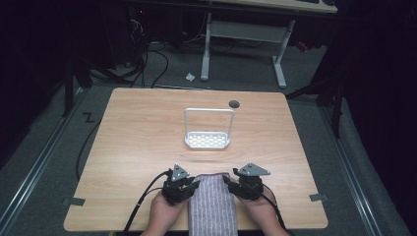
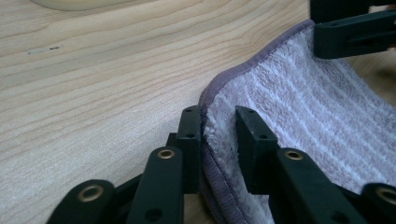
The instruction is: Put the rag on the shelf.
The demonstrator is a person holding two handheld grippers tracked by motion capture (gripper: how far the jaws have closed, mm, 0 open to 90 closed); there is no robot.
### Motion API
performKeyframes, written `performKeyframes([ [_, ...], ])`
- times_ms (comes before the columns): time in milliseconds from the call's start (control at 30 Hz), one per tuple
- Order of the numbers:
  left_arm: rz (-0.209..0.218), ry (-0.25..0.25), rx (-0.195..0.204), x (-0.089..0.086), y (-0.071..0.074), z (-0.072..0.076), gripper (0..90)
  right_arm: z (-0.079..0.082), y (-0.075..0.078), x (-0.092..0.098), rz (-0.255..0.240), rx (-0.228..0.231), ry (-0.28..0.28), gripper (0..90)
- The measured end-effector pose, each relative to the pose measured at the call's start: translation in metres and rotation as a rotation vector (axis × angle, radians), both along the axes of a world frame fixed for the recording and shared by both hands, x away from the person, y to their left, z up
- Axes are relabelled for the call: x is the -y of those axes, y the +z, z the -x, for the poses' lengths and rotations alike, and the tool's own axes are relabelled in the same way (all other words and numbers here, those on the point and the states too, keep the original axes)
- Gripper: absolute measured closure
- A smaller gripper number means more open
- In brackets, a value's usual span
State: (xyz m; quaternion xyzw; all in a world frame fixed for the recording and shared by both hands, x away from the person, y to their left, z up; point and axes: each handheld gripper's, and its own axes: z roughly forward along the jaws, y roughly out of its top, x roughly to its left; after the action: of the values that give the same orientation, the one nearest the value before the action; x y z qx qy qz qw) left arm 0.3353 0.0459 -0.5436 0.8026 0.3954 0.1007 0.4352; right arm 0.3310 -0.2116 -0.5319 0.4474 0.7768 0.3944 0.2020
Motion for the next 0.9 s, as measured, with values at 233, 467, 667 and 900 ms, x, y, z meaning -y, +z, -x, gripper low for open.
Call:
performKeyframes([
  [233, 0.015, 0.011, -0.013, -0.001, -0.001, -0.001, 77.9, 0.001, -0.006, -0.009, 0.023, -0.017, 0.021, 53.4],
  [467, 0.016, 0.013, -0.018, 0.001, 0.0, 0.0, 79.5, 0.005, -0.009, -0.012, 0.034, -0.038, 0.017, 60.3],
  [667, 0.025, 0.027, -0.022, 0.002, 0.0, 0.002, 79.9, 0.013, -0.008, -0.017, 0.058, 0.013, 0.028, 82.8],
  [900, 0.082, 0.043, 0.109, 0.001, 0.01, 0.02, 80.1, 0.027, 0.001, -0.019, 0.016, 0.134, 0.006, 83.9],
])
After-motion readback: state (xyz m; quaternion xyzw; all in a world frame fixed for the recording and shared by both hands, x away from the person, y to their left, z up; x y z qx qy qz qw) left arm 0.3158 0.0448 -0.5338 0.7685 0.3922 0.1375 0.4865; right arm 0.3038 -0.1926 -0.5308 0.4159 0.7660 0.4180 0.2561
